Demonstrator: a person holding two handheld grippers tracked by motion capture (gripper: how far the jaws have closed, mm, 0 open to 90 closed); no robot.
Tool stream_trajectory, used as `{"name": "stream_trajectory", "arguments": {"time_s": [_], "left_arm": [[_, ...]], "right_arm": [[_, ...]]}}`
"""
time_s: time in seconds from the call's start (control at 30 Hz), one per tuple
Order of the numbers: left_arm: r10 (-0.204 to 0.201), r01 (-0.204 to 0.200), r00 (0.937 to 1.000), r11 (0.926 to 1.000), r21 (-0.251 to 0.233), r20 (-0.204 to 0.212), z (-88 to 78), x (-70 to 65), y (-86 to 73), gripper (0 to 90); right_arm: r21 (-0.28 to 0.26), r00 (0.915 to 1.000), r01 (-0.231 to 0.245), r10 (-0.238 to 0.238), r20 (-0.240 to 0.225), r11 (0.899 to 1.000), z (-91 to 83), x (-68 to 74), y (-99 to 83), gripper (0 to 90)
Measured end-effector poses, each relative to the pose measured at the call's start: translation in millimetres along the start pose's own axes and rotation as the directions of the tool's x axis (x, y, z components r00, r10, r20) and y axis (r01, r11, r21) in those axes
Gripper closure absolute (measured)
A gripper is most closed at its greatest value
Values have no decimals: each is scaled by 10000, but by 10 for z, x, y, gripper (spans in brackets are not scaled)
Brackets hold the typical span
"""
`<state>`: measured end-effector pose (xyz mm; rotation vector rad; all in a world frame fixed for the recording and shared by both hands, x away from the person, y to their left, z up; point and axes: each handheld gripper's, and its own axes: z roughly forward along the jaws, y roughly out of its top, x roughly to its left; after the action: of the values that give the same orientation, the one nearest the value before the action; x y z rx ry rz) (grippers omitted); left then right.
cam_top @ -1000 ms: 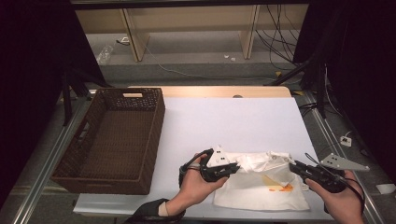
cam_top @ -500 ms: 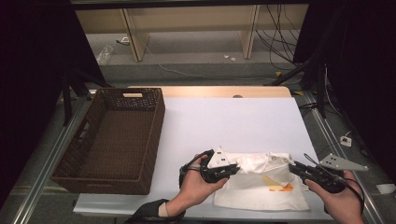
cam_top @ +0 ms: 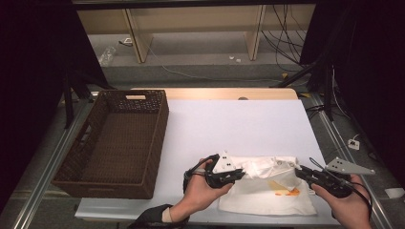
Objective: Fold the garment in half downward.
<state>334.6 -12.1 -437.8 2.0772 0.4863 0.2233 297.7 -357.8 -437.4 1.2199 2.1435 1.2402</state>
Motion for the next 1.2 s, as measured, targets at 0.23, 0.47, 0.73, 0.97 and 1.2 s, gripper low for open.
{"name": "stream_trajectory", "arguments": {"time_s": [0.23,0.47,0.73,0.97,1.2], "left_arm": [[58,-58,10000,10000,33,28,-2,-9,6,852],[75,-75,10000,9999,70,53,5,-23,4,851],[92,-93,9999,9999,99,103,-13,-42,-12,851],[129,-131,9998,9998,138,150,-17,-64,-19,852],[192,-196,9996,9996,183,194,-17,-88,-29,851]], "right_arm": [[47,10000,76,-76,30,10000,-11,9,9,770],[83,10000,83,-82,-25,9999,-29,20,-40,770],[183,9999,113,-112,-80,9998,-49,32,-47,770],[156,9999,100,-98,-128,9998,-61,43,-69,770],[303,9998,124,-120,-139,9995,-87,49,-88,770]]}}
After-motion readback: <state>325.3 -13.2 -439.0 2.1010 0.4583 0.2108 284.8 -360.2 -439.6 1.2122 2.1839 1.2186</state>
